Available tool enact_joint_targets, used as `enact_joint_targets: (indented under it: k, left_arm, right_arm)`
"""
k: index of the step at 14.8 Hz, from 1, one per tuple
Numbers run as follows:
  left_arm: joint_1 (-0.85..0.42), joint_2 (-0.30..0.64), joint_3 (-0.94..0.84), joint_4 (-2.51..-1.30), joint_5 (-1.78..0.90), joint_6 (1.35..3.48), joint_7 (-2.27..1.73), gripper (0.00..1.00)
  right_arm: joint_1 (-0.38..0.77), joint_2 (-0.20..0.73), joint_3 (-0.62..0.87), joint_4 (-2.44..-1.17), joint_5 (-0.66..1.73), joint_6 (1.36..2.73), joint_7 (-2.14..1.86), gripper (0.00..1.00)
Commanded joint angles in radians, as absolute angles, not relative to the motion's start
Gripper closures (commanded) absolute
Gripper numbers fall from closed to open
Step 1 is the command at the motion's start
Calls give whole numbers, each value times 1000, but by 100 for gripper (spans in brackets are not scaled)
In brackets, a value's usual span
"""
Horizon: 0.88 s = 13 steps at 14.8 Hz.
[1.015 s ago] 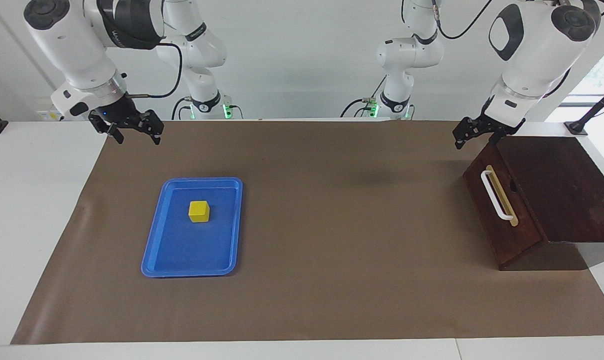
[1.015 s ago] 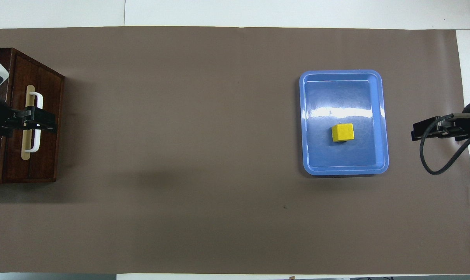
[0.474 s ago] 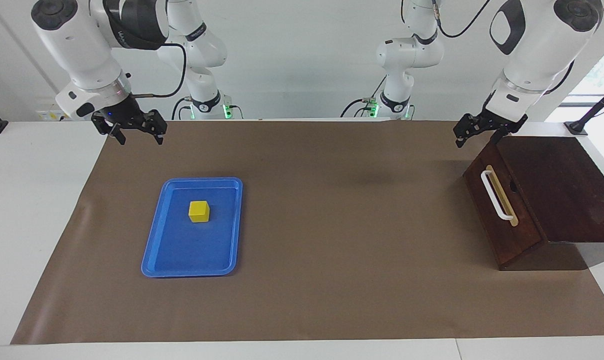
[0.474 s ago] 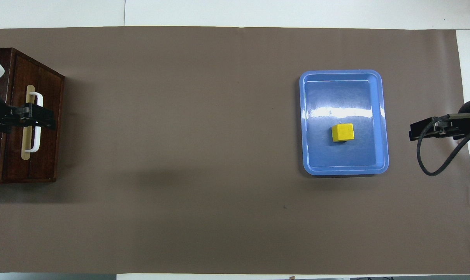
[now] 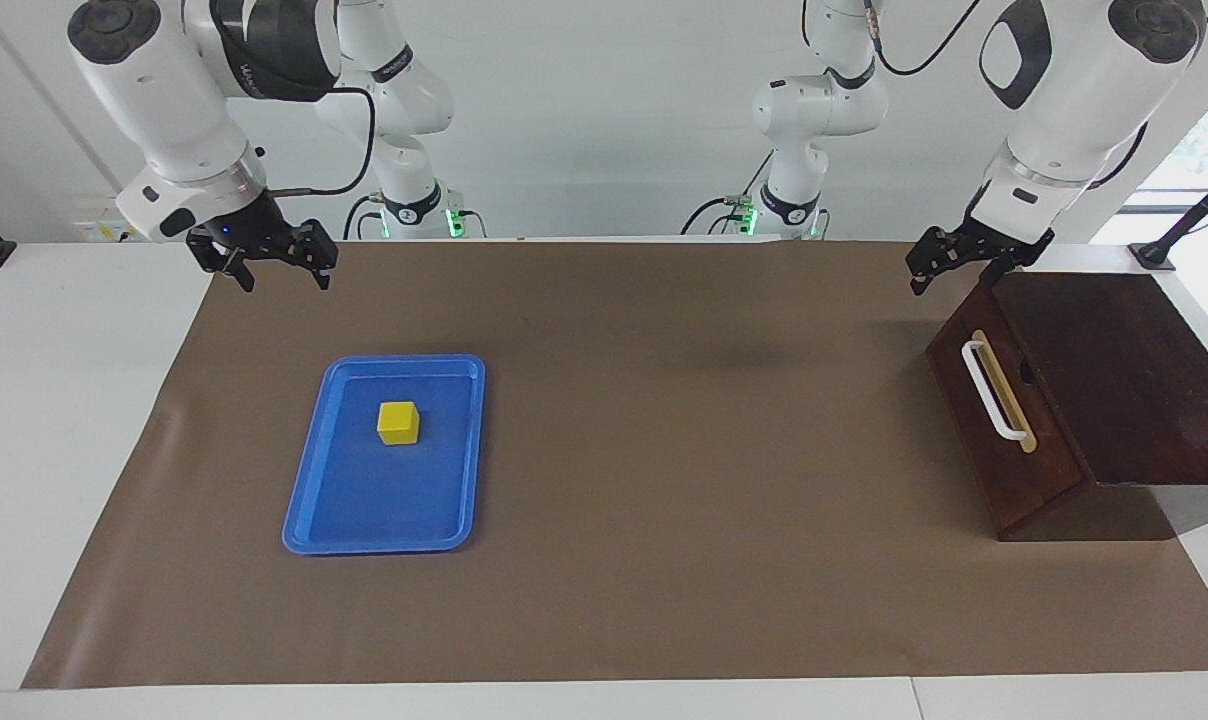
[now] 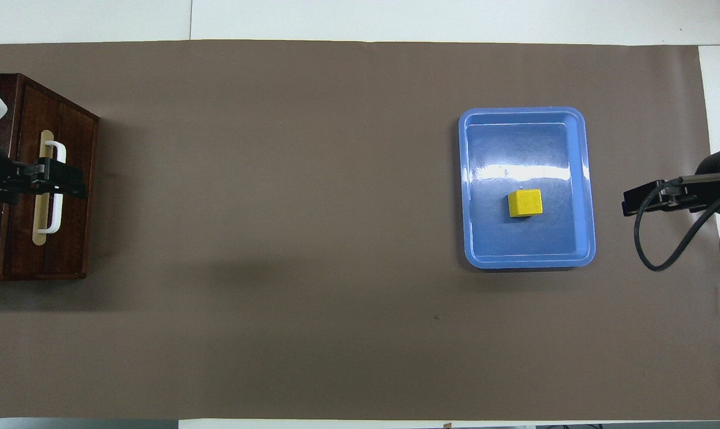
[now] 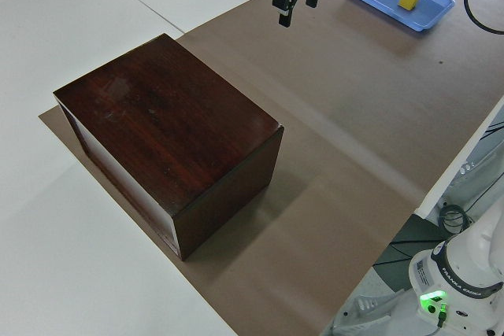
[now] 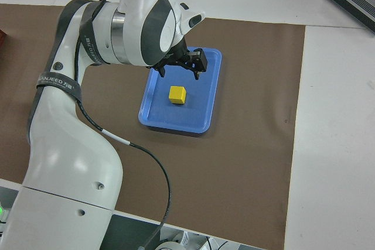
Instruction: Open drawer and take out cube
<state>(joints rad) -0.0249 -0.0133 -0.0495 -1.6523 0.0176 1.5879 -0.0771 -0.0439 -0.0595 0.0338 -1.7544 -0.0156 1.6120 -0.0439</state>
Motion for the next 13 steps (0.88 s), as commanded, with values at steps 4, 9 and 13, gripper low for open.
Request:
enact_joint_targets:
  k: [4, 9, 13]
  left_arm:
    - [-35, -23, -38, -1652, 5, 1589, -64, 0]
    - [-35, -21, -38, -1652, 5, 1589, -64, 0]
    - [-35, -23, -38, -1652, 5, 1589, -63, 0]
  right_arm:
    - [-37, -52, 14, -1741, -25, 1598, -64, 0]
    - [-37, -61, 12, -1762, -31, 1598, -66, 0]
    - [-38, -60, 12, -1758, -32, 1601, -61, 0]
